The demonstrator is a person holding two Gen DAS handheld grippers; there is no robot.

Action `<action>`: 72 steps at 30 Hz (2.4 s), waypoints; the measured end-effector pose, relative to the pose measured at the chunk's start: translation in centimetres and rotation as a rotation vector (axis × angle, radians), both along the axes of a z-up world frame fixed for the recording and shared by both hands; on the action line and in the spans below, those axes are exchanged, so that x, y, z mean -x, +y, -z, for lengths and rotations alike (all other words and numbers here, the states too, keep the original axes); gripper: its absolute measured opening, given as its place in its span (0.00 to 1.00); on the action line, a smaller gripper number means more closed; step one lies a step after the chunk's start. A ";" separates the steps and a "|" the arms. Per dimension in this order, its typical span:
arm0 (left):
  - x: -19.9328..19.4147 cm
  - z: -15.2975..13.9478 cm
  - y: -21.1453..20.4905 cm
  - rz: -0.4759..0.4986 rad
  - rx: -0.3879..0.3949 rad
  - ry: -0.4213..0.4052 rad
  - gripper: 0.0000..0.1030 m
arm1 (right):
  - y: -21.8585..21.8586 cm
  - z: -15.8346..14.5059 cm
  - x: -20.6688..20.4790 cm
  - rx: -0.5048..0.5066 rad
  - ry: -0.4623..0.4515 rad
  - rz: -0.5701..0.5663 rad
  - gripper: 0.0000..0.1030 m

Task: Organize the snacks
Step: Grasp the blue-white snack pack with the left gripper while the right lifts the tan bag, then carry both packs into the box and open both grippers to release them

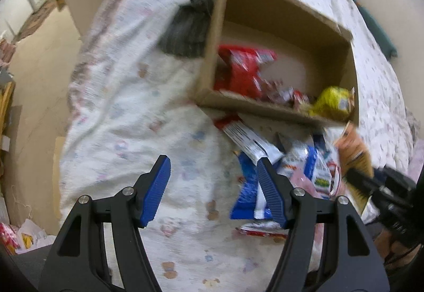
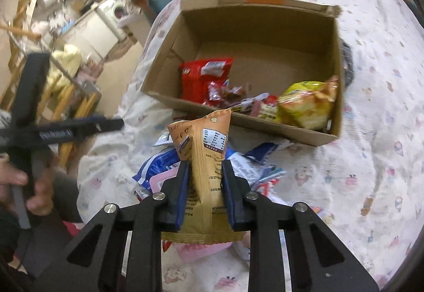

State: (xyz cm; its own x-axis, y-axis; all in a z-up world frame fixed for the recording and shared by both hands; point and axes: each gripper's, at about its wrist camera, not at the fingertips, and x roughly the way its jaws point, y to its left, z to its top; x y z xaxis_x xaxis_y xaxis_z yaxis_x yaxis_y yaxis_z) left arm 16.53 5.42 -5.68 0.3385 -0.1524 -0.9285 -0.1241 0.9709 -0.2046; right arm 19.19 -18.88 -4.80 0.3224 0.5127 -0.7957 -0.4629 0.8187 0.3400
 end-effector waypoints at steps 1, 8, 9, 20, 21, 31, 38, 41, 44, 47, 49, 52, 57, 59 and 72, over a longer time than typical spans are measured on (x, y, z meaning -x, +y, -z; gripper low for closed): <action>-0.2 0.9 -0.8 0.020 0.015 0.036 0.62 | -0.5 -0.1 0.0 -0.005 -0.003 0.009 0.24; -1.5 3.6 -4.4 0.068 0.038 0.111 0.62 | -2.5 -0.1 0.0 -0.013 0.003 0.044 0.24; -1.7 3.9 -4.7 0.072 0.033 0.118 0.62 | -2.7 0.0 -0.1 -0.013 0.001 0.047 0.24; -2.1 5.4 -5.9 0.103 -0.003 0.166 0.17 | -5.5 0.3 -0.4 -0.019 0.013 0.109 0.24; -1.8 5.2 -5.7 0.103 -0.001 0.165 0.16 | -5.5 0.2 -0.4 -0.023 0.013 0.110 0.24; 3.0 2.4 -2.8 0.060 0.025 0.132 0.14 | -4.5 -1.3 0.1 -0.073 -0.006 0.080 0.24; 4.4 -2.5 -1.8 0.004 -0.040 -0.028 0.13 | -3.8 -3.4 0.4 -0.111 -0.052 0.067 0.24; 3.7 -4.8 -1.4 -0.011 -0.056 -0.098 0.13 | -4.4 -4.1 0.1 -0.136 -0.063 0.092 0.24; 2.9 -7.1 -1.1 -0.018 -0.070 -0.164 0.13 | -5.1 -4.6 -0.5 -0.152 -0.070 0.128 0.24; 1.5 -8.6 -1.8 -0.004 -0.088 -0.215 0.13 | -5.7 -5.0 -1.0 -0.161 -0.081 0.158 0.24; 0.5 -9.3 -2.0 0.002 -0.090 -0.235 0.13 | -6.1 -5.2 -1.7 -0.166 -0.087 0.179 0.24; -0.8 -9.9 -2.2 0.009 -0.090 -0.252 0.13 | -6.4 -5.3 -2.9 -0.169 -0.089 0.203 0.24; -3.0 -10.1 -2.7 0.020 -0.090 -0.271 0.13 | -6.4 -5.1 -5.5 -0.184 -0.077 0.225 0.24; -3.8 -10.2 -2.8 0.022 -0.095 -0.281 0.13 | -6.0 -5.0 -6.6 -0.181 -0.074 0.225 0.24; -8.6 -7.2 -3.6 0.058 -0.133 -0.327 0.13 | -1.9 -2.8 -11.8 -0.127 -0.047 0.185 0.24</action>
State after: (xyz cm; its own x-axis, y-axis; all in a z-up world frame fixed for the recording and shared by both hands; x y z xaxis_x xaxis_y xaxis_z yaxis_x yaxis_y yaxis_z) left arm 25.10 1.87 1.56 0.6156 -0.0652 -0.7854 -0.0169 0.9952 -0.0959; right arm 31.00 -20.78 -2.05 0.4558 0.5368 -0.7100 -0.3266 0.8429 0.4275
